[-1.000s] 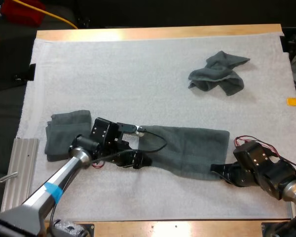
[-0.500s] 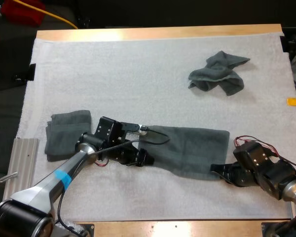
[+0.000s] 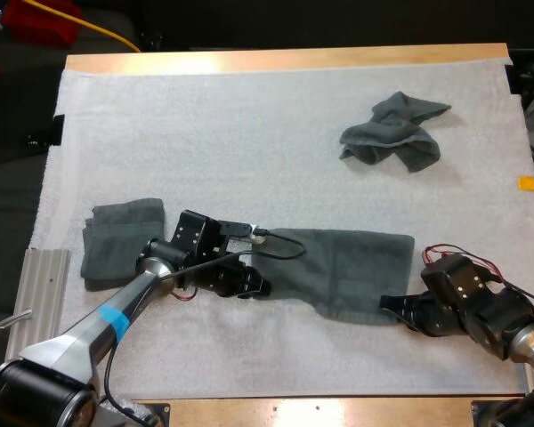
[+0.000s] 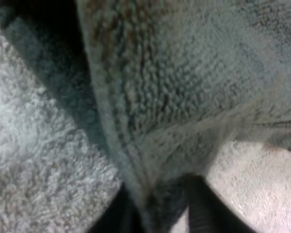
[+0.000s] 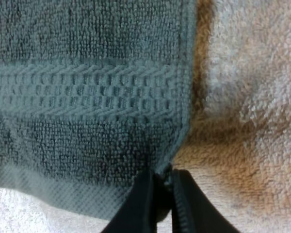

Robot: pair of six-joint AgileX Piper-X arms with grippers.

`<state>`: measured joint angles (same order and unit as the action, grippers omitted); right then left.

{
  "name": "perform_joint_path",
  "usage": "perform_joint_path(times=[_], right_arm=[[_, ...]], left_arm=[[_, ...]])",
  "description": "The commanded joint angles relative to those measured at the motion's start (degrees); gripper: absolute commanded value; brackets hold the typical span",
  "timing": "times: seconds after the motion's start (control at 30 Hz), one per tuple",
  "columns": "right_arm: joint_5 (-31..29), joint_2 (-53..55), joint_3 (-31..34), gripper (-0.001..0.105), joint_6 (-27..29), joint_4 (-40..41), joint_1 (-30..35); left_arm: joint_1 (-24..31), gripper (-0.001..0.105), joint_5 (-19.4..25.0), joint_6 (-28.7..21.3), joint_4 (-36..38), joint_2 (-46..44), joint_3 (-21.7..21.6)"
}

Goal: Pick towel from pile, fold and stack

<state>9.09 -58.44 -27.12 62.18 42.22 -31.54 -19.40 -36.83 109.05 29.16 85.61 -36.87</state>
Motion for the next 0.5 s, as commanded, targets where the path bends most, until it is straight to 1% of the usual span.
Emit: perform_joint_path(times=[0.0, 0.13, 0.27, 0.37, 0.47], right_arm=[[-0.35, 0.29, -0.07, 0.001, 0.78, 0.16, -0.07], [-0.35, 0.29, -0.07, 0.001, 0.78, -0.32, -0.07], [-0.35, 0.29, -0.4, 0.001, 0.78, -2.43, -0.07], [-0.42, 0.29, -2.1, 0.001, 1.18, -3.02, -0.07], [-1.65, 0.16, -5.02, 0.001, 3.46, -3.02, -0.07]], left_arm=[[-0.23, 0.0, 0.11, 0.37, -0.68, -0.06, 0.04], [-0.23, 0.0, -0.03, -0.04, -0.29, -0.06, 0.04], [-0.23, 0.0, -2.42, -0.66, 1.75, -1.42, -0.09], [-0.23, 0.0, -2.51, -2.24, 3.81, -4.94, -0.1], [-0.23, 0.0, -2.62, -2.53, 5.62, -9.05, -0.1]])
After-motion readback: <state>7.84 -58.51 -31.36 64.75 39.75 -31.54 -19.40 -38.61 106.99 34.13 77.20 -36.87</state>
